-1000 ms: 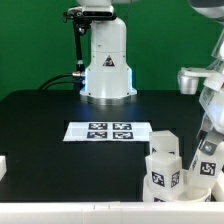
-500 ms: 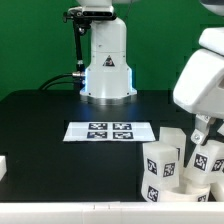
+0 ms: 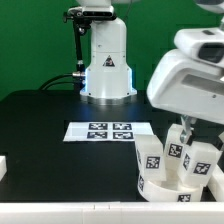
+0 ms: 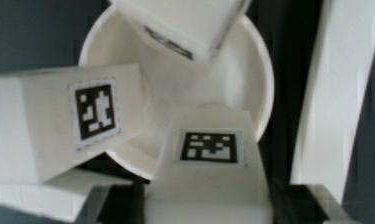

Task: Assemble stool

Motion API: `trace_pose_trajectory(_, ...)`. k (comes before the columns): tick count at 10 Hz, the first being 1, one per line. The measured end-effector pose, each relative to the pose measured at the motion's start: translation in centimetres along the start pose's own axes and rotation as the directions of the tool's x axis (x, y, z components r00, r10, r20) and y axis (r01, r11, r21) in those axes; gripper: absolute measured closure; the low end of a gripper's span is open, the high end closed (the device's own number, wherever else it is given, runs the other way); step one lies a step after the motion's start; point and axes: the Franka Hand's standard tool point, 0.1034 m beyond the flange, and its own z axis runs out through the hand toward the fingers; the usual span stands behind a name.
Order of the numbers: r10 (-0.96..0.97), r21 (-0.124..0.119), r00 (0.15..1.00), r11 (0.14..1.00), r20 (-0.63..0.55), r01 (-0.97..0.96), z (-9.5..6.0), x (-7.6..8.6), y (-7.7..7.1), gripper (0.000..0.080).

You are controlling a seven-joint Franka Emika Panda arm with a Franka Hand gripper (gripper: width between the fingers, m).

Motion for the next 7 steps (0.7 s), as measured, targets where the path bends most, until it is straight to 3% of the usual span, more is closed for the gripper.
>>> trace_pose_trajectory(3, 0.207, 0.001, 0.978, 0.978, -0.001, -0.207, -0.1, 0.0, -0.2, 0.0468)
trace_pose_trajectory(4, 0.297, 0.021, 0.955, 0.954, 0.011, -0.297, 0.0, 0.1, 0.0, 0.0468)
trace_pose_trajectory(5, 0.413, 0.065, 0.910, 0.907, 0.040, -0.415, 0.3, 0.6, 1.0, 0.0468)
trace_pose_trajectory(7, 0.612, 0.128, 0.778, 0.768, 0.141, -0.627, 0.6, 0.9, 2.0, 0.0468)
